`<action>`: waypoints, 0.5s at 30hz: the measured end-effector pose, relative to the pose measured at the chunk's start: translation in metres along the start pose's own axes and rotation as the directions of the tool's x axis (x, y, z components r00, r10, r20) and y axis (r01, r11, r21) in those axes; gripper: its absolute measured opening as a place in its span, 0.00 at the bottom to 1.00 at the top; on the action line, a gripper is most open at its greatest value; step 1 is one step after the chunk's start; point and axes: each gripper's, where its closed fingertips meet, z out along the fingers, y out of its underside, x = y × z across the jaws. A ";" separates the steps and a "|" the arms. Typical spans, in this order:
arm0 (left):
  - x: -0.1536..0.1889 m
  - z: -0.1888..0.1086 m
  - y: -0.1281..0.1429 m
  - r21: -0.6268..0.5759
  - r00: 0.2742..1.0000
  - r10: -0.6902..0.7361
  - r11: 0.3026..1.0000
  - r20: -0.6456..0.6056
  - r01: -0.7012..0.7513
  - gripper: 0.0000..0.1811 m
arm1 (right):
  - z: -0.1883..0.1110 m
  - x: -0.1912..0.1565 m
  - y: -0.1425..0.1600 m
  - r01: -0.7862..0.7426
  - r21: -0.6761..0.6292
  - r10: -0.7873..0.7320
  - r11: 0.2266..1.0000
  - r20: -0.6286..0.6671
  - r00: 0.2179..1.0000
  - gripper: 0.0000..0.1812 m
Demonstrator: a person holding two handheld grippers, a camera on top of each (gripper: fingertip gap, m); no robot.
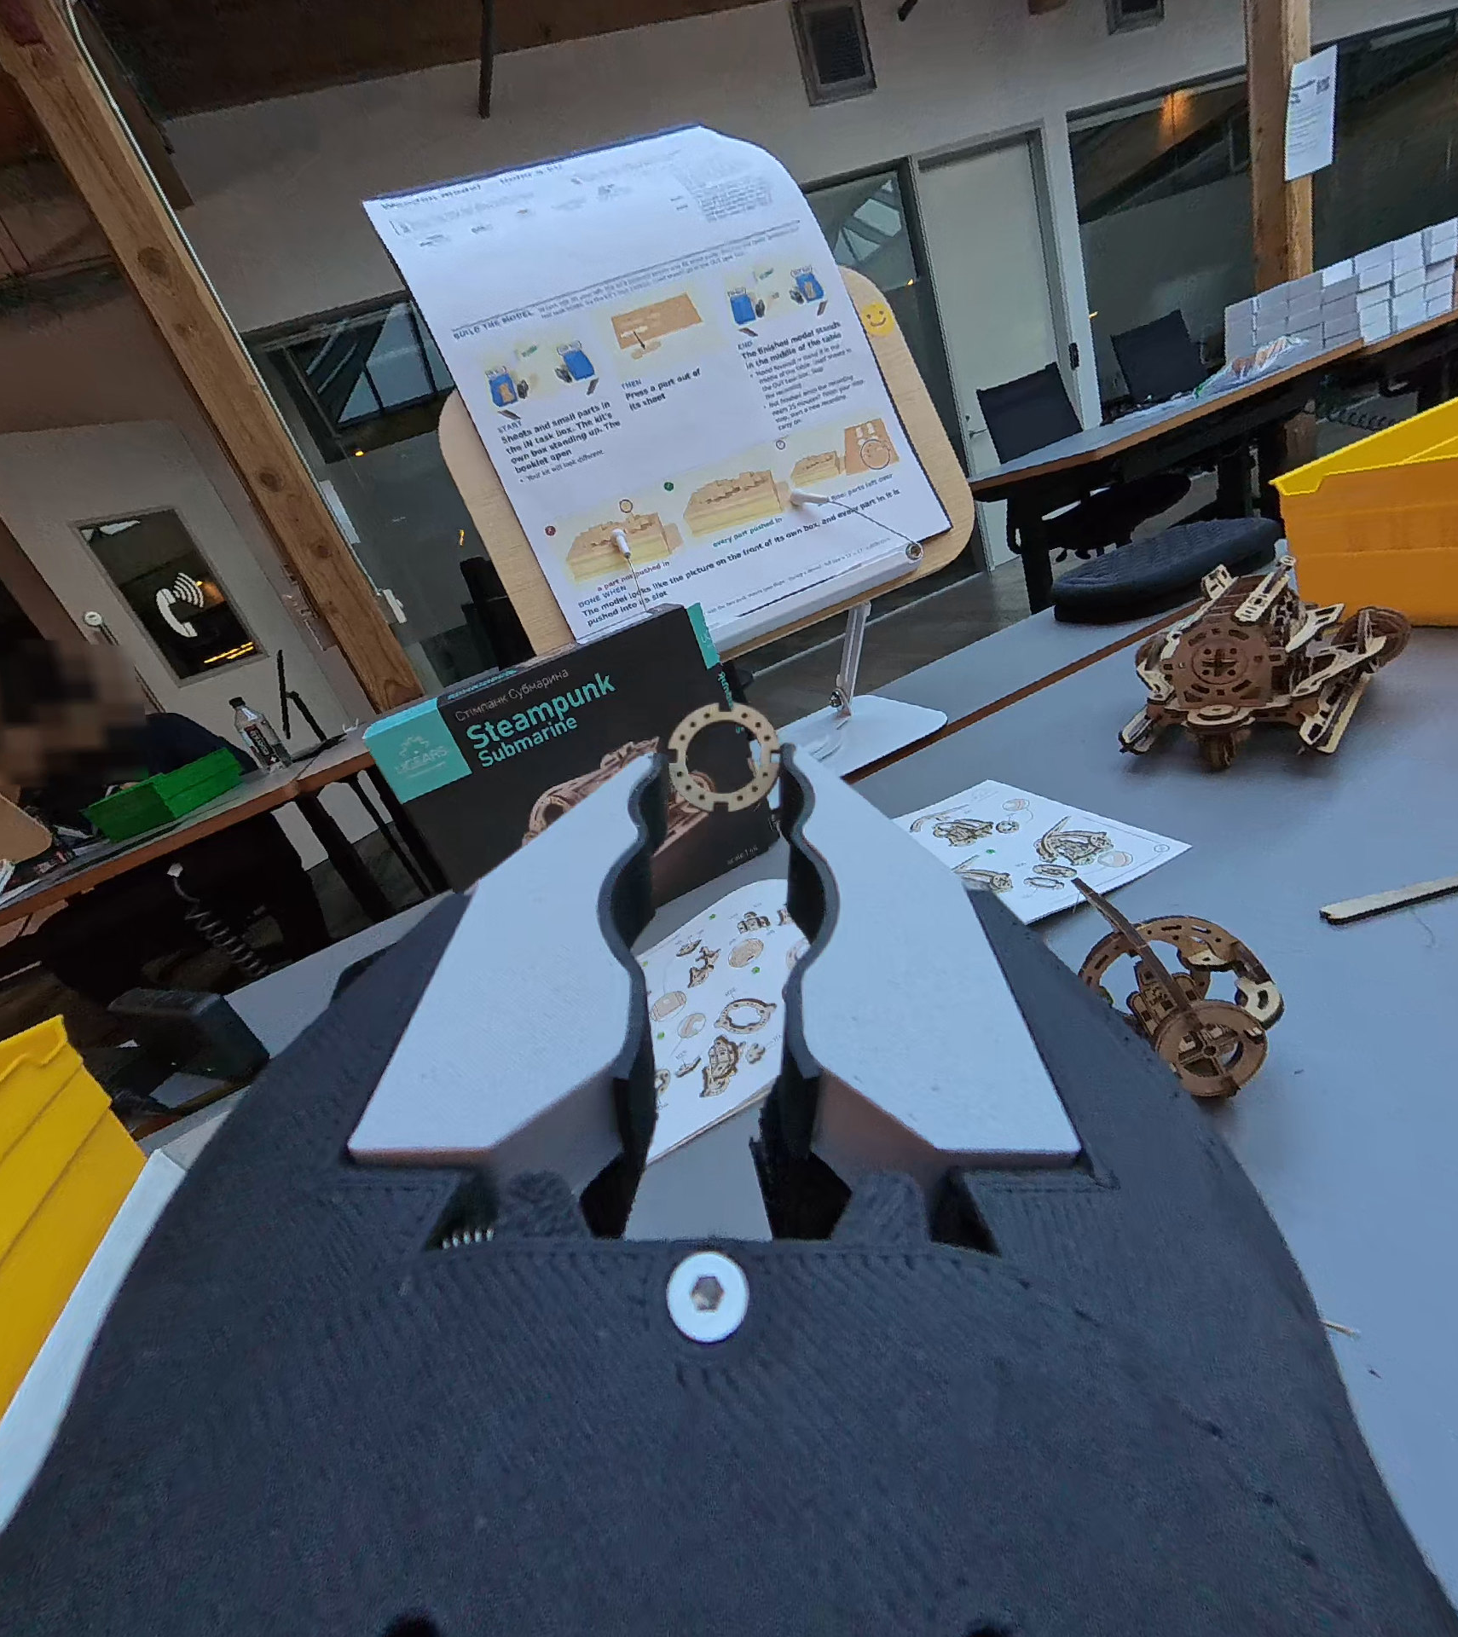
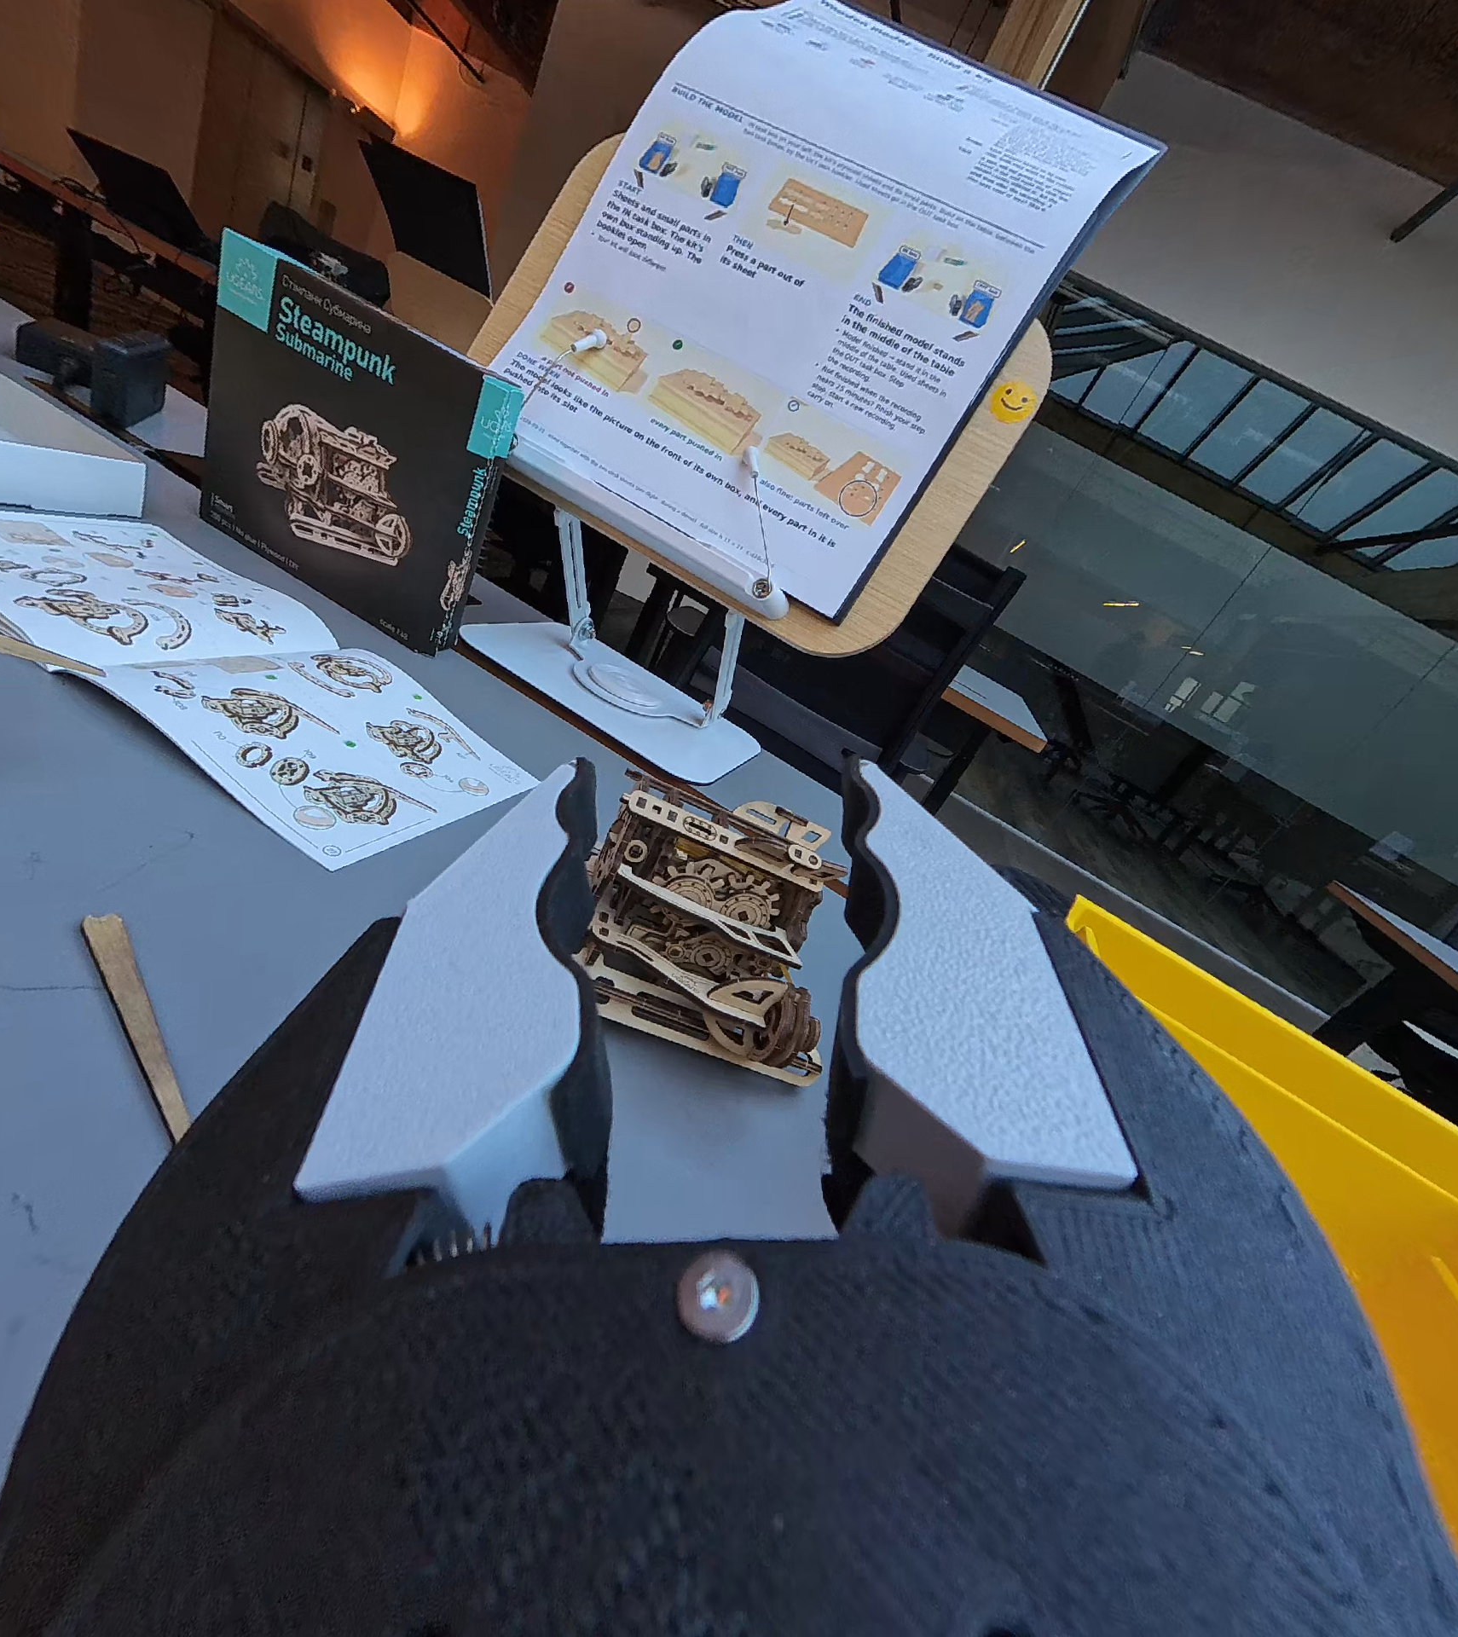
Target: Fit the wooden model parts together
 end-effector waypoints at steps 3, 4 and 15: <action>0.003 0.001 0.001 -0.005 1.000 0.011 1.000 -0.008 -0.011 0.13 | 0.000 0.000 0.000 0.006 -0.002 -0.006 1.000 0.000 1.000 0.30; 0.004 0.001 0.001 -0.008 1.000 0.011 1.000 -0.010 -0.011 0.13 | 0.000 0.000 0.000 0.006 -0.002 -0.006 1.000 0.000 1.000 0.30; 0.004 0.001 0.003 -0.014 1.000 0.015 1.000 -0.013 -0.015 0.13 | 0.001 -0.003 0.000 0.017 -0.008 -0.017 1.000 0.010 1.000 0.30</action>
